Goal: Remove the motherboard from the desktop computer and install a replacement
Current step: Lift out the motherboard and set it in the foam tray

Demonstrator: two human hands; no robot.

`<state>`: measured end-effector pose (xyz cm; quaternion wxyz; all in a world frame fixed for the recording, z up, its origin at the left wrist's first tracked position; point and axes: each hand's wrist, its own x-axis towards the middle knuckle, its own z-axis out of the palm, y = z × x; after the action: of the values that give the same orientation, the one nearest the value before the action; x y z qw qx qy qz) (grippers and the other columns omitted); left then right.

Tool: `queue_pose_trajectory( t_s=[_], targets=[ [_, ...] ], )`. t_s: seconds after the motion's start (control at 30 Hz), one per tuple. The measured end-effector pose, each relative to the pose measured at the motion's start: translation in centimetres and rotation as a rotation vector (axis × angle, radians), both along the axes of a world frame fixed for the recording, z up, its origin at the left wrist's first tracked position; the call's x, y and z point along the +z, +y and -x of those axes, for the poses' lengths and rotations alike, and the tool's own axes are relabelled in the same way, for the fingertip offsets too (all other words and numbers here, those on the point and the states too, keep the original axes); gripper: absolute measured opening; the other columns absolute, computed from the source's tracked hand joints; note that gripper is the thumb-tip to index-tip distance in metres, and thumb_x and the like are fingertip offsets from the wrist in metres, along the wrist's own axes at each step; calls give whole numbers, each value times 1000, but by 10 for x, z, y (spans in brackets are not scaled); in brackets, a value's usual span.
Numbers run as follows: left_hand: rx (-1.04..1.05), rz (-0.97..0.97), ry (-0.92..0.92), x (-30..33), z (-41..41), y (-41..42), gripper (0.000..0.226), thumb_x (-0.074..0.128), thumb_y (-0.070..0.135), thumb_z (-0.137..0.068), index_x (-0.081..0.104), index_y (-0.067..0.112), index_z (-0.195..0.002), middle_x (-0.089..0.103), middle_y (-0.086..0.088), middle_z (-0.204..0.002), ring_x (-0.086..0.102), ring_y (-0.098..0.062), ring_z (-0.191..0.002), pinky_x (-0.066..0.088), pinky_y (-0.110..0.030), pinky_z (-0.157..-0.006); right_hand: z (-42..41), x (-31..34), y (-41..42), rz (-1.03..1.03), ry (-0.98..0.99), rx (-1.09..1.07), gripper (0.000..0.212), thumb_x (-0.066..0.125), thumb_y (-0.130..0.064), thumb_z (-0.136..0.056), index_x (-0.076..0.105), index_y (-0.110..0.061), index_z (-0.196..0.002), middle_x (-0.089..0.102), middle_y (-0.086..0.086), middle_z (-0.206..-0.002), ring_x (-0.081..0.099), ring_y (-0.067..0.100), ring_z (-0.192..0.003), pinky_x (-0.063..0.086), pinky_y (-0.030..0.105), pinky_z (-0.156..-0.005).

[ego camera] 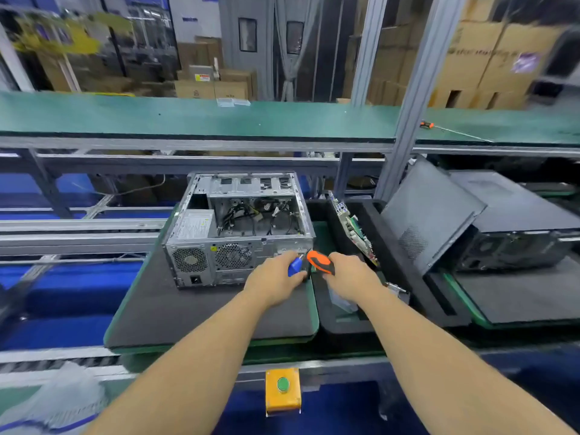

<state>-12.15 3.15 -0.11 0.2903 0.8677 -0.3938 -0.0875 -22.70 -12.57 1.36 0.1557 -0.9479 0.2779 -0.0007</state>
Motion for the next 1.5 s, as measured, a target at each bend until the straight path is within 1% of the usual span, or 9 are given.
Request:
queue_pose_trajectory(
  t_s=[0.13, 0.27, 0.47, 0.6, 0.77, 0.93, 1.13, 1.23, 1.5],
  targets=[
    [-77, 39, 92, 14, 2, -14, 28, 60, 40, -98, 57, 18, -115, 60, -1, -98, 57, -27, -92, 47, -36, -83, 4, 12, -6, 38, 29, 29, 18, 50, -24, -92, 51, -13, -106, 63, 14, -109, 61, 36, -98, 51, 40, -79],
    [-73, 16, 164, 20, 5, -25, 25, 62, 35, -97, 57, 17, -113, 56, -1, -91, 49, -15, -64, 40, -30, -57, 9, 16, -14, 59, -12, 29, 27, 54, -22, -94, 44, -17, -118, 62, 14, -114, 61, 37, -101, 49, 41, -78],
    [-8, -28, 206, 14, 7, -30, 15, 61, 26, -87, 54, 16, -96, 57, -1, -86, 49, -21, -73, 41, -33, -66, 16, 8, -27, 24, -28, -36, 33, 46, -47, -100, 46, -14, -105, 61, 11, -107, 58, 33, -92, 46, 39, -72],
    [-36, -84, 238, 6, 7, -27, 17, 59, 22, -84, 58, 16, -100, 63, -7, -93, 54, -24, -74, 46, -33, -68, 20, -1, -38, 31, 4, -25, 27, 53, -39, -99, 44, -14, -95, 56, 8, -92, 57, 30, -81, 49, 38, -70],
    [-55, -185, 166, -7, 5, -27, 26, 61, 24, -82, 61, 23, -108, 65, -1, -104, 64, -26, -94, 54, -39, -83, 30, -16, -48, 31, 61, 26, 19, 57, -30, -97, 45, -15, -100, 59, 8, -99, 59, 30, -86, 51, 39, -74],
    [-46, -261, 109, -18, 5, -29, 29, 64, 30, -80, 61, 24, -108, 63, 5, -101, 59, -20, -90, 44, -30, -70, 35, -28, -55, 61, 121, 59, 16, 53, -31, -94, 42, -20, -94, 57, 4, -95, 57, 27, -83, 50, 36, -72],
    [-54, -312, 165, -29, 7, -30, 22, 63, 29, -76, 59, 26, -97, 64, 5, -94, 65, -22, -87, 56, -36, -78, 40, -42, -61, 49, 181, 67, 10, 52, -29, -88, 45, -23, -89, 53, 0, -92, 51, 25, -80, 42, 33, -69],
    [-53, -303, 167, -39, 5, -33, 22, 62, 29, -77, 60, 26, -99, 61, 8, -86, 63, -22, -80, 54, -34, -76, 40, -47, -68, 58, 190, 70, 8, 51, -28, -89, 45, -23, -90, 51, 1, -90, 51, 25, -79, 42, 33, -68],
    [-50, -347, 157, -57, -3, -35, 28, 64, 30, -75, 62, 26, -103, 62, 5, -98, 58, -20, -89, 47, -27, -76, 36, -56, -81, 86, 211, 84, 8, 50, -27, -89, 44, -24, -91, 49, -2, -87, 53, 25, -79, 45, 34, -69]
  ],
)
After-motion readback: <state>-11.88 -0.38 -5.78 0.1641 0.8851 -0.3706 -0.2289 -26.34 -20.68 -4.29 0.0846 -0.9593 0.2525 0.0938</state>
